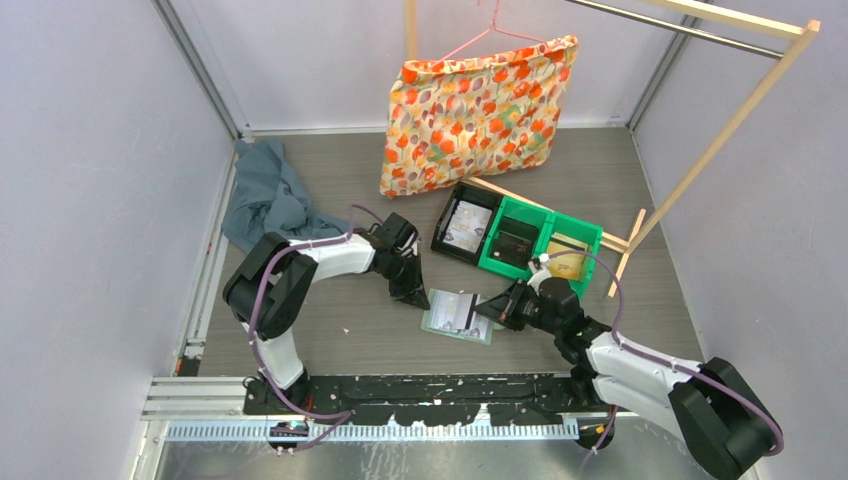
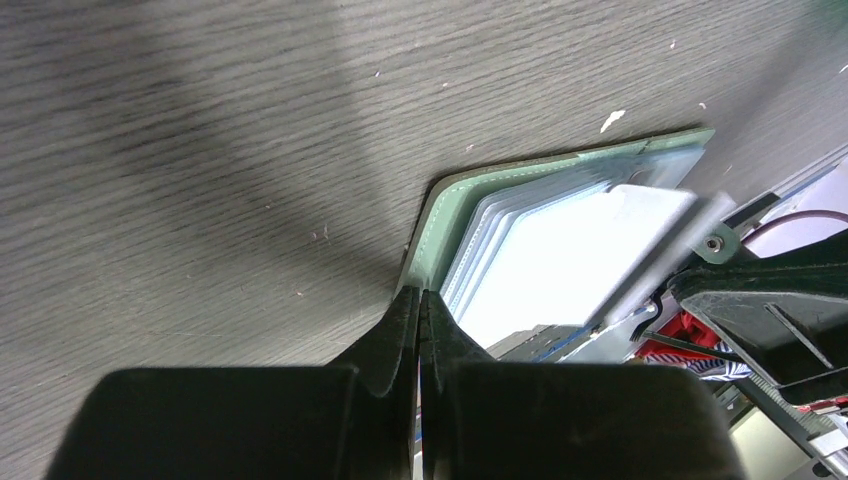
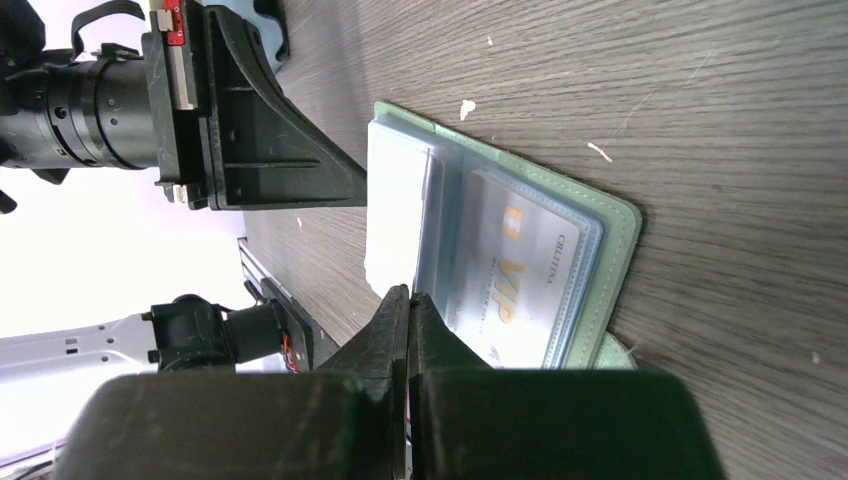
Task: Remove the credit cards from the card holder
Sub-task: Remove the credit card from the card holder.
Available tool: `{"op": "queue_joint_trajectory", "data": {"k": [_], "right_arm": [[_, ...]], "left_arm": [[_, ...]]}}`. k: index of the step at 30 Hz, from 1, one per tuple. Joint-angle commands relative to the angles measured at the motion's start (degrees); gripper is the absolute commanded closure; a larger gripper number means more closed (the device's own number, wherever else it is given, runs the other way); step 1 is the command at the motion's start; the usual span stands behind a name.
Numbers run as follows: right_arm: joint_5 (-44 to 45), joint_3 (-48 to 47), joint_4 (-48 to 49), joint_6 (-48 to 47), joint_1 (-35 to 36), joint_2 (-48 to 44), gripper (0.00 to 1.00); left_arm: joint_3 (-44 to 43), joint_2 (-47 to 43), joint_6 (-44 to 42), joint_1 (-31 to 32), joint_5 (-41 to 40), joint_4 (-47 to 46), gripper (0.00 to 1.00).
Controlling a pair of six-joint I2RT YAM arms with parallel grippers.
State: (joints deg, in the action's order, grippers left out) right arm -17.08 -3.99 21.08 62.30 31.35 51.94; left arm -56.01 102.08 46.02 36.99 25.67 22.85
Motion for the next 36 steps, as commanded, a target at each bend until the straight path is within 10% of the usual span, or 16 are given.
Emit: {"op": "queue_joint_trajectory", "data": {"k": [1, 10, 16, 36], "right_arm": [[-0.24, 0.22, -3.42, -0.2, -0.24, -3.29, 0.99], [1.0, -0.51, -12.37, -1.74, -0.35, -9.73, 0.99], [-0.63, -2.43, -8.41, -1.56, -0.33, -3.68, 0.68], [2.86, -4.15, -4.52, -1.54, -0.44, 4.87, 0.66]], "left_arm": [[0.81, -1.14, -1.72, -0.61, -4.11, 1.9, 0.99], [-0.21, -3.59, -2.59, -0.69, -4.4, 3.66, 0.99], [-2.13, -6.78, -2.01, 0.13, -2.71, 4.42, 0.99], [-4.65, 0.66, 3.28, 6.86, -1.59, -4.47, 0.96]]}}
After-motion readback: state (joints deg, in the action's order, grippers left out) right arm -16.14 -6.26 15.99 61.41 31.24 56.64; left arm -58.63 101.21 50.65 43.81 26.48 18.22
